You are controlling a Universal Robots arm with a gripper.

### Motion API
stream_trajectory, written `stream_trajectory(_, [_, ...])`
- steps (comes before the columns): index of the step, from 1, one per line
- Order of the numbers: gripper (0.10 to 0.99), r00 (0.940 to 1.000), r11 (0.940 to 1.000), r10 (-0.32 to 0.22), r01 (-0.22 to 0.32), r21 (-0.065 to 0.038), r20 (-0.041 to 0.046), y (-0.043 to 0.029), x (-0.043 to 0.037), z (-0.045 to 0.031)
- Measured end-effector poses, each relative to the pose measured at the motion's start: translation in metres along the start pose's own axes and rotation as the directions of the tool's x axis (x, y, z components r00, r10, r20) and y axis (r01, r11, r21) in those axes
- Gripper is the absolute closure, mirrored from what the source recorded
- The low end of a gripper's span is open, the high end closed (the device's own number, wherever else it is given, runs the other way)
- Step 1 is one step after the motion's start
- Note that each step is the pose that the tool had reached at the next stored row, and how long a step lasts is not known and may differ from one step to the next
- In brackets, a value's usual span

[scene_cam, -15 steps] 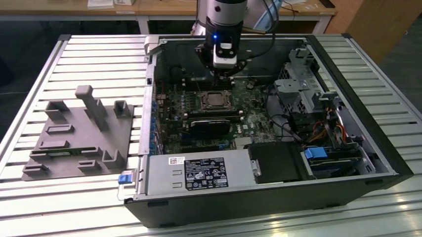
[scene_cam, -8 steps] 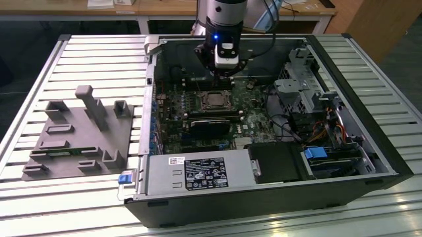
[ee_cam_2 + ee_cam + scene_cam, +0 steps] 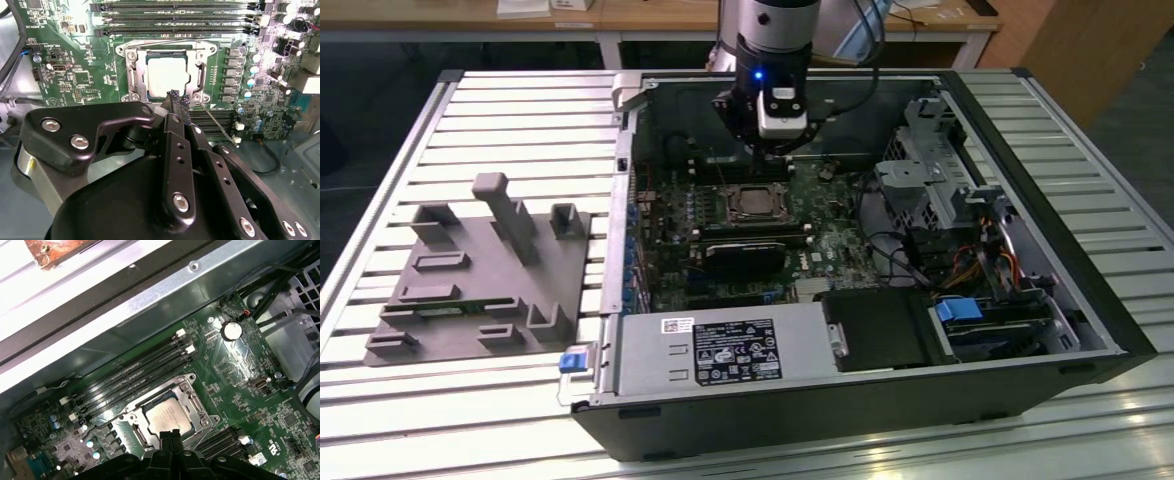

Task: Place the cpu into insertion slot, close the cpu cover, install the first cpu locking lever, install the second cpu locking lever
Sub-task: 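Install the first cpu locking lever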

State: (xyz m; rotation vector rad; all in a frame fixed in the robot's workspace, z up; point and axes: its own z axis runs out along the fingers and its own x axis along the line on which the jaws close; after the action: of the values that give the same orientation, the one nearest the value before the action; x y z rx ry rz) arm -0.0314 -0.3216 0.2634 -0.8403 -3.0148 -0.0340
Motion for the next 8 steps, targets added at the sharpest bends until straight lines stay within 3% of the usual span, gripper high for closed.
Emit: stream_trajectory(8, [0.98,0.999,0.999,-0.045,0.045,0.001,-0.0008,0.0,0.0,0.0])
